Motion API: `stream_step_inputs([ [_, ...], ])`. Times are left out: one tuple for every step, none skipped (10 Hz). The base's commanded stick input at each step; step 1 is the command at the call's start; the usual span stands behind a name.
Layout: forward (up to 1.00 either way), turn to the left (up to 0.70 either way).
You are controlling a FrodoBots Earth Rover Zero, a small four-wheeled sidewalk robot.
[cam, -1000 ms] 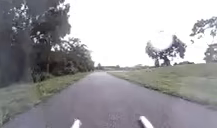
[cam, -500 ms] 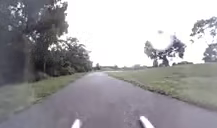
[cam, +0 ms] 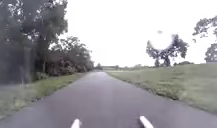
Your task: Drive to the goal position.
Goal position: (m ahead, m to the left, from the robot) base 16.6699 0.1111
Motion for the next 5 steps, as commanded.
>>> stream_step_inputs([
  [0.7,0.0],
  [0.7,0.0],
  [0.7,0.07],
  [0.7,0.13],
  [0.7,0.16],
])
